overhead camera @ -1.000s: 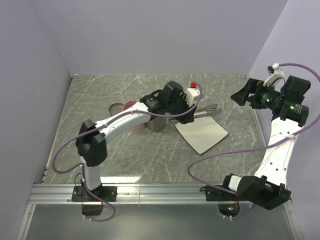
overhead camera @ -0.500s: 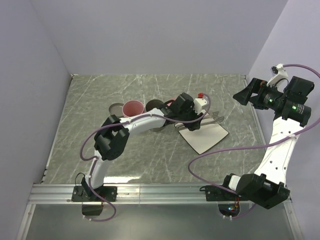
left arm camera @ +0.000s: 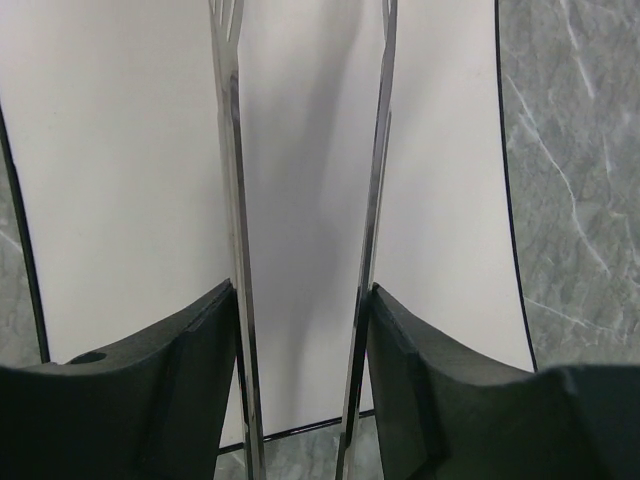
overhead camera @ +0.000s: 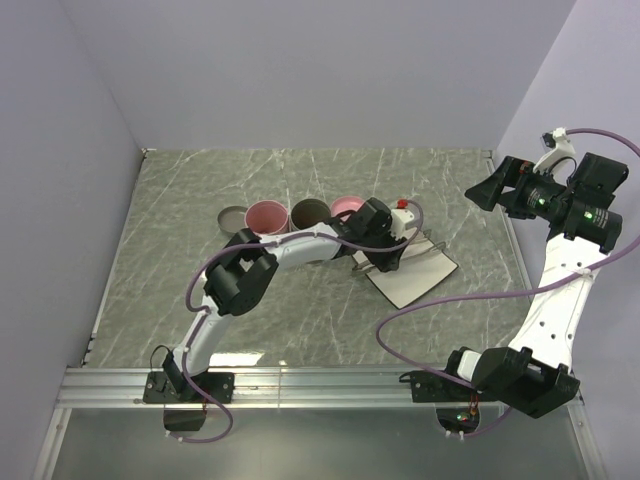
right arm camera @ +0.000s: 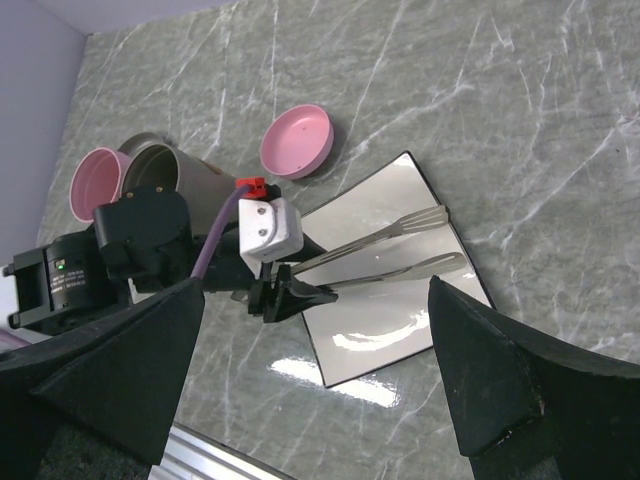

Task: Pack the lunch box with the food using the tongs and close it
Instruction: Place the clamp on the plate.

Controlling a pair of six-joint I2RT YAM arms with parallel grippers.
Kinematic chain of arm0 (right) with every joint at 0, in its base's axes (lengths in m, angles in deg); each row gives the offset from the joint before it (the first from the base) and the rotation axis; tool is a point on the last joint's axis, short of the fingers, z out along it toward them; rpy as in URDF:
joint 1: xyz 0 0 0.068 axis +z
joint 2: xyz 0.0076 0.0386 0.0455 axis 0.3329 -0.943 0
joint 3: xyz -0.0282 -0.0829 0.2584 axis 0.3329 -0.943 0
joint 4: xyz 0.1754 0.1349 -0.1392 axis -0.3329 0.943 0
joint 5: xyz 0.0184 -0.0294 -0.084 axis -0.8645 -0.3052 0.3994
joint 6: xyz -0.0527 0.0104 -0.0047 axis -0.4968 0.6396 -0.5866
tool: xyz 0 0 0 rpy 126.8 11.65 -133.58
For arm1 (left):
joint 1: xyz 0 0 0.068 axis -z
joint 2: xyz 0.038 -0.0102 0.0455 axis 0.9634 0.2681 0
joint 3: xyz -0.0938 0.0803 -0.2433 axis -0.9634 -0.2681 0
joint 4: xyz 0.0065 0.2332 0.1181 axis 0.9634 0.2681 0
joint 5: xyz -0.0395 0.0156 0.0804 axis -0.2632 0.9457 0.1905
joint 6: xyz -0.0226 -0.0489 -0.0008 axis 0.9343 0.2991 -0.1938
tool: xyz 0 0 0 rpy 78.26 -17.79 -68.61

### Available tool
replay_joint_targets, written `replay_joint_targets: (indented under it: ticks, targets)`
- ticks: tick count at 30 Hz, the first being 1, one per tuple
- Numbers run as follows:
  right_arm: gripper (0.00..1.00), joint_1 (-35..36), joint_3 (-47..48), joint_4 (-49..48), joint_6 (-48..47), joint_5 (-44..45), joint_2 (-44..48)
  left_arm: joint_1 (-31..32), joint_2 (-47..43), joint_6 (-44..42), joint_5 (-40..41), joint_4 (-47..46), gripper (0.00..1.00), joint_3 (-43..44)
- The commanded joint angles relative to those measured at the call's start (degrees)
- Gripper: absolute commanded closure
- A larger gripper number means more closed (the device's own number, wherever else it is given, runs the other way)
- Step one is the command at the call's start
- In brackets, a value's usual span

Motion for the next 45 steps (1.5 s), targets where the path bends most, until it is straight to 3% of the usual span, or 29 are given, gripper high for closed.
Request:
replay_joint_targets:
  ticks: [1,19,20,22,43,44,45]
  targets:
    - [0.0,-0.4,0.0,-1.1,0.0,-1.5,0.5,1.3,-0.7,0.2,-0.3,-0.4,0.44,1.7]
    - [0.0,-0.4,-0.4,-1.1,-0.1,-1.5,1.2,2.6,2.0,-2.3,2.4,6.2,0.37,4.9]
    - [0.0,-0.4,-0.4,-1.1,-0.1,-1.4,1.1,2.6,2.1,-2.3,2.6,6.4,0.31,5.6]
    - [0.0,-0.4,-0.3,-1.0,-0.1,-1.5,1.2,2.5,2.2,-2.6,2.6,7.0,0.3,6.6]
    - [0.0,-0.4,-0.4,-0.8,-0.5,-1.7,1.0,2.9,5.8,-3.7,3.5,11.3,0.25,11.9]
    - [0.0,-0.4,-0.5,-0.8,-0.5,-1.8,1.0,2.9,5.6,-3.7,3.4,11.2,0.11,11.7]
    - [0.0,-0.4,-0.5,-0.8,-0.4,-1.7,1.0,2.9,5.4,-3.7,3.7,11.2,0.1,11.7]
